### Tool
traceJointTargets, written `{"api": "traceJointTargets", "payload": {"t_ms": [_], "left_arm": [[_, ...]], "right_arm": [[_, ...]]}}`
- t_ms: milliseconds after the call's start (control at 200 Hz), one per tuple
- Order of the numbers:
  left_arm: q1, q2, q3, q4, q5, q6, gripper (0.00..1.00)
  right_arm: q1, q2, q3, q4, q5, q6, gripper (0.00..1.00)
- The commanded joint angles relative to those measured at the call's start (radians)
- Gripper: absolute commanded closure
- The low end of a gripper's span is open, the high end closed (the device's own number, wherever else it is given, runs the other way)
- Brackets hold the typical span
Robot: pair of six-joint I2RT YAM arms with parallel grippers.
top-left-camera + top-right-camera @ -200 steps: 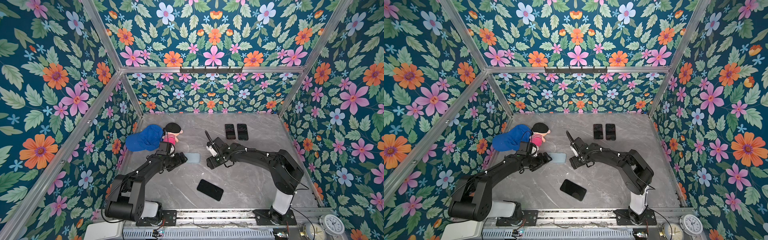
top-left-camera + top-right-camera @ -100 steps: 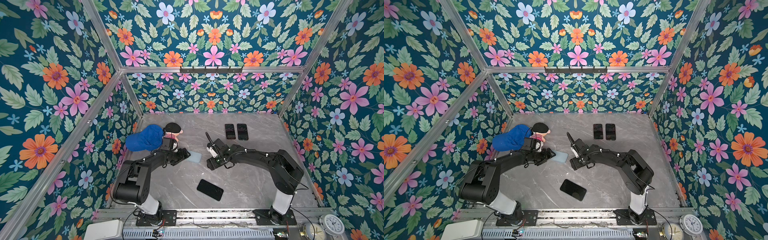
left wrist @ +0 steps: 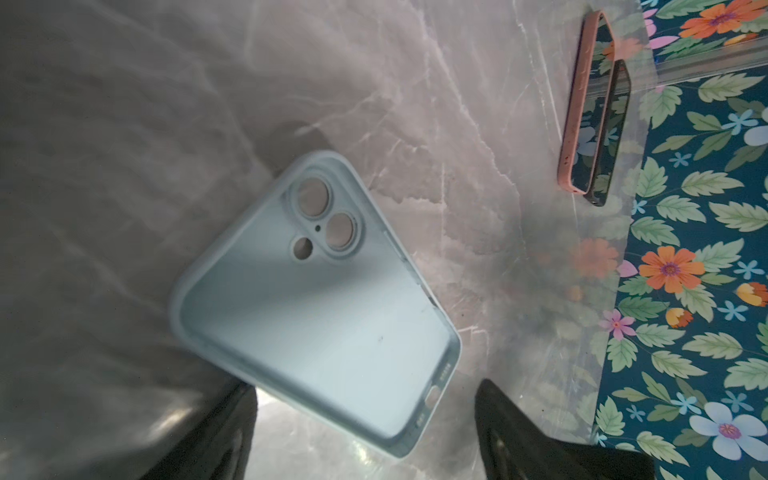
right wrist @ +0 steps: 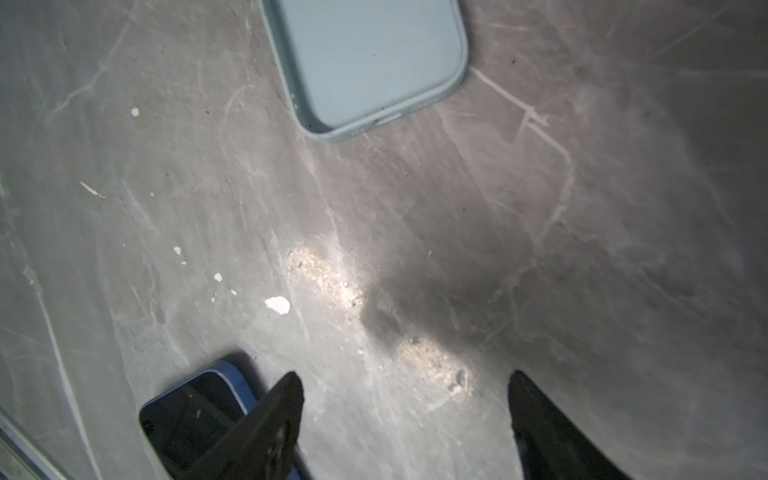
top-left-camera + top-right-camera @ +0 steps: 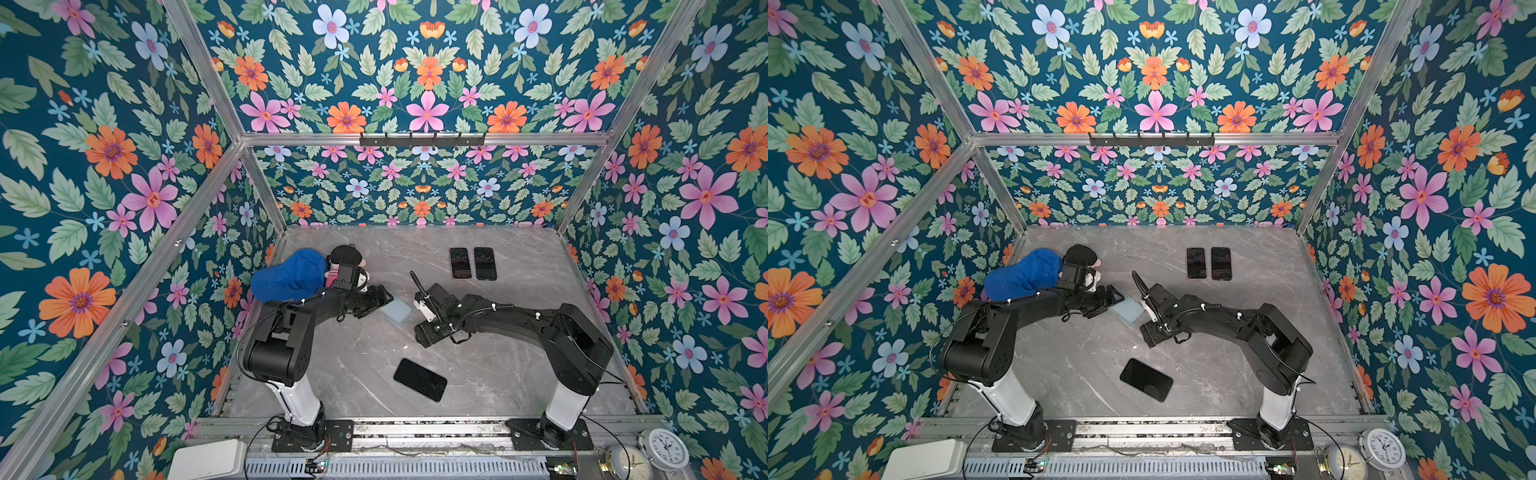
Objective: Put the phone into the phone case
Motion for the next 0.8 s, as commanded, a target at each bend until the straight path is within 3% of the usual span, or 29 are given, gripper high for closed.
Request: {"api": "traceJointTargets", "payload": {"t_ms": [0,430,795], "left_arm": [[-0.009,-0.006,0.007,0.017,0.016,0.0,0.16],[-0.057,-0.32,-0.278,-0.052,-0.024,-0.069,0.13],[-0.133,-0.339,-0.339,-0.056,-0.022,-0.107,0.11]], "right_arm": [[0.023,-0.031,-0.013,-0.037,0.029,0.007,0.22],[0.27,-0.178,-0.147,-0.043,0.091,-0.021,0.18],[0.348,-0.148,-0.175,-0.032,0.094,-0.023,0.17]]}}
